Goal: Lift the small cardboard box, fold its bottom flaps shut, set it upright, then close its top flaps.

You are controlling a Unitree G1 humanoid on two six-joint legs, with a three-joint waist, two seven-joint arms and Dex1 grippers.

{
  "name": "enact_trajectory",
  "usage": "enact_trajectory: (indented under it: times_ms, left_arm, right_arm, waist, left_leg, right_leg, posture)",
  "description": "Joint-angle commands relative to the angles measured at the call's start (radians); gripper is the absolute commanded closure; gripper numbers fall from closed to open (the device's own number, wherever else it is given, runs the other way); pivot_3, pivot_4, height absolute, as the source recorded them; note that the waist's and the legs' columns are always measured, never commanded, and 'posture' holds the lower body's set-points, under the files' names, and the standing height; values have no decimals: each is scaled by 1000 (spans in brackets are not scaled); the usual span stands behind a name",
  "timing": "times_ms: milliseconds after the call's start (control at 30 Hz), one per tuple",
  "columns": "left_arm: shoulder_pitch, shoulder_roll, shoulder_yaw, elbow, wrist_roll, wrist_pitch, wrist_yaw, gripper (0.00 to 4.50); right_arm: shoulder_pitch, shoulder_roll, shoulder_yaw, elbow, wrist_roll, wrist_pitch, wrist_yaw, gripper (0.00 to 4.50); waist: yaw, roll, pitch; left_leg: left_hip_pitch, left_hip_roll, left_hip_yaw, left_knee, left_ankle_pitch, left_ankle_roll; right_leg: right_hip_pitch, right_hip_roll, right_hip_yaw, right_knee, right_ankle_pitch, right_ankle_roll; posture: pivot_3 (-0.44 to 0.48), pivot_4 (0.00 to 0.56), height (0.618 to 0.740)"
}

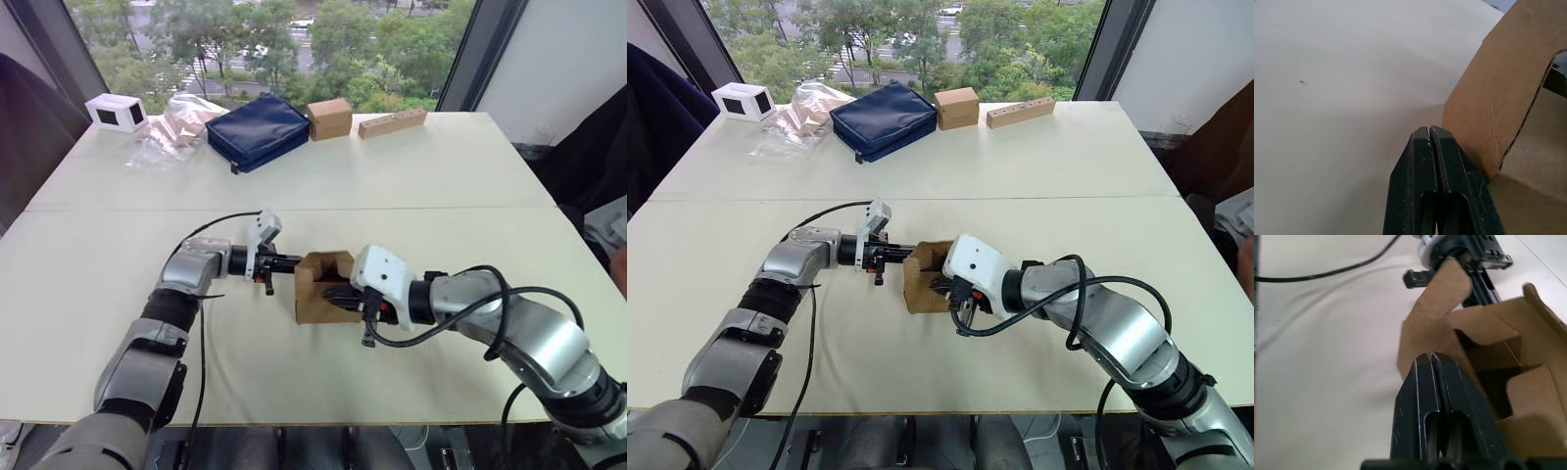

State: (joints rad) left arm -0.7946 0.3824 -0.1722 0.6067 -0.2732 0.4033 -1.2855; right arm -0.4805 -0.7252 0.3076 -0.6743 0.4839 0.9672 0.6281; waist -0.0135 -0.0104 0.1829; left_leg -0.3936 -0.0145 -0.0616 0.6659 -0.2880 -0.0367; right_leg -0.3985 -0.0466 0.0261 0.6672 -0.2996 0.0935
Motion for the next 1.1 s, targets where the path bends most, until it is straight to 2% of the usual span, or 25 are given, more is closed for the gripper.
enact_trajectory:
  times_ms: [33,267,400,467,567,733,900,1100]
  left_arm:
    - [2,-4,13,-33,-3,-16,-6,4488]
    - [6,-7,32,-19,4,-29,39,4488]
    - [6,31,81,-35,-15,-20,74,4488]
    - [28,74,104,-102,-35,14,63,4488]
    - [114,176,132,-363,-132,168,4,4488]
    - [251,298,158,-697,-270,349,-20,4488]
    - [320,298,148,-836,-315,406,51,4488]
    - [343,252,68,-842,-269,360,112,4488]
  right_arm:
    - [3,22,6,20,-27,-39,2,4500]
    - [26,45,13,65,-65,-89,15,4500]
    - [34,45,12,74,-76,-107,30,4500]
    - [33,47,8,83,-80,-115,38,4500]
    - [35,49,1,99,-86,-131,50,4500]
    - [34,54,-5,125,-99,-160,64,4500]
    - [29,56,-7,145,-107,-177,80,4500]
    - [28,56,-14,151,-113,-182,93,4500]
  waist:
    - [0,0,0]
    - [0,0,0]
    - [-2,0,0]
    - [-6,0,0]
    - [-9,0,0]
    - [-2,0,0]
    - [1,0,0]
    - [0,0,0]
  left_leg:
    - [0,0,0,0,0,0]
    - [0,0,0,0,0,0]
    - [0,0,0,0,0,0]
    - [0,0,0,0,0,0]
    - [0,1,0,-1,0,0]
    - [0,2,0,-1,0,0]
    - [1,2,-1,0,0,0]
    - [1,2,-1,0,0,0]
  right_leg:
    - [0,0,0,0,0,0]
    - [0,0,0,0,0,0]
    - [0,0,0,0,0,0]
    - [0,0,0,0,0,0]
    - [-1,0,0,0,0,0]
    - [0,-1,0,0,0,0]
    - [2,-2,0,-1,0,0]
    - [2,-1,0,-1,0,0]
  posture:
    - [0,150,740]
    - [0,150,740]
    - [0,150,740]
    - [0,150,740]
    - [0,150,740]
    - [0,150,740]
    - [0,150,740]
    - [0,150,740]
